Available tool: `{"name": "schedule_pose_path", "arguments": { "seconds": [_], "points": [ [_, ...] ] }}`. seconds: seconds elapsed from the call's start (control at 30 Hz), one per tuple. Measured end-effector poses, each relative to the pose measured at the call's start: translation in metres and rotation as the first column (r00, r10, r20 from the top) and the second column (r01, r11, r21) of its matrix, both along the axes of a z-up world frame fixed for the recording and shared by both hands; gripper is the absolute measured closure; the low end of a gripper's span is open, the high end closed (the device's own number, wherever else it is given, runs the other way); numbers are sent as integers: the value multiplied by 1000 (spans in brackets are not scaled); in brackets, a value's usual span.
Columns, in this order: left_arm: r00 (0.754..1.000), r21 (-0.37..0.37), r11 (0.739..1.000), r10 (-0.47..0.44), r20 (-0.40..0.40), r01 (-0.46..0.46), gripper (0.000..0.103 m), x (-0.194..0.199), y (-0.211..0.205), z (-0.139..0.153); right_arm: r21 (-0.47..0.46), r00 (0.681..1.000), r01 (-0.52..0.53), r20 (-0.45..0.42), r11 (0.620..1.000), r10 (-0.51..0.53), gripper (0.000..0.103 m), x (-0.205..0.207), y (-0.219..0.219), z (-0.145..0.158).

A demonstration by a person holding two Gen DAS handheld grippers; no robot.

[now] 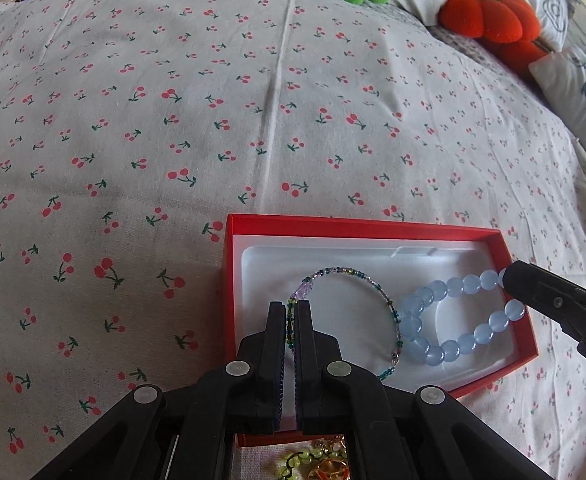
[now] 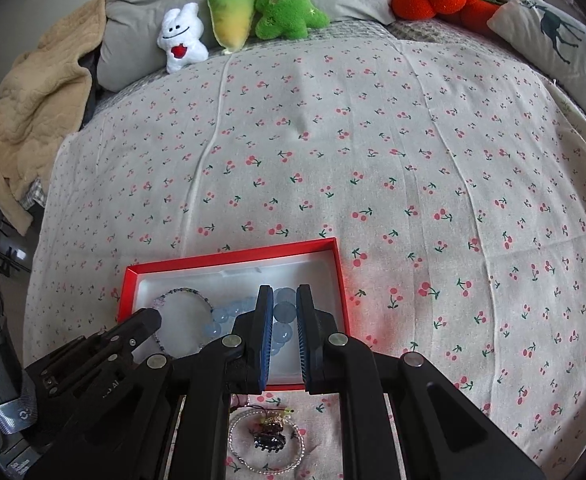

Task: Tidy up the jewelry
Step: 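Lower both bracelets into the red box and open both tools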

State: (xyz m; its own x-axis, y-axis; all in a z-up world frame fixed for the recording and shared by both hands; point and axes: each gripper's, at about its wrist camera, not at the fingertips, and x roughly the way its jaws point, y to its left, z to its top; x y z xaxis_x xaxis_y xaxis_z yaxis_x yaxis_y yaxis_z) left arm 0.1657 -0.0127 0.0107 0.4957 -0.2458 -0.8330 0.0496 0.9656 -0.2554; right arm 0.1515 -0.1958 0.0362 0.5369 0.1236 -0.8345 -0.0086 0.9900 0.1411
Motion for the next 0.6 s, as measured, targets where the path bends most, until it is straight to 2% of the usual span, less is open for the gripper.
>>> {"name": "schedule_pose_path", "arguments": {
  "seconds": [0.17, 0.33, 0.43, 0.5, 0.6],
  "points": [
    [1000, 6, 1000, -4, 3, 4, 103, -1, 0, 0, -43, 1000, 18, -17, 999, -19, 91, 2, -10, -8],
    [1000, 40, 999, -17, 21, 17, 102, -4, -5, 4, -24, 1000, 9, -10, 1000, -9, 89, -4, -14, -4],
    [998, 30, 999, -46, 33, 45, 78, -11, -6, 10, -17, 1000, -2, -4, 1000, 2, 81, -11, -15, 4],
    [997, 41, 998, -54, 48, 52, 67, -19, -7, 16, -17, 1000, -3, 6, 1000, 3, 66, -18, -16, 9],
    [995, 49, 996, -72, 71, 68, 59, -31, -5, 26, -15, 1000, -6, 25, 1000, 7, 54, -30, -20, 17]
  ]
}}
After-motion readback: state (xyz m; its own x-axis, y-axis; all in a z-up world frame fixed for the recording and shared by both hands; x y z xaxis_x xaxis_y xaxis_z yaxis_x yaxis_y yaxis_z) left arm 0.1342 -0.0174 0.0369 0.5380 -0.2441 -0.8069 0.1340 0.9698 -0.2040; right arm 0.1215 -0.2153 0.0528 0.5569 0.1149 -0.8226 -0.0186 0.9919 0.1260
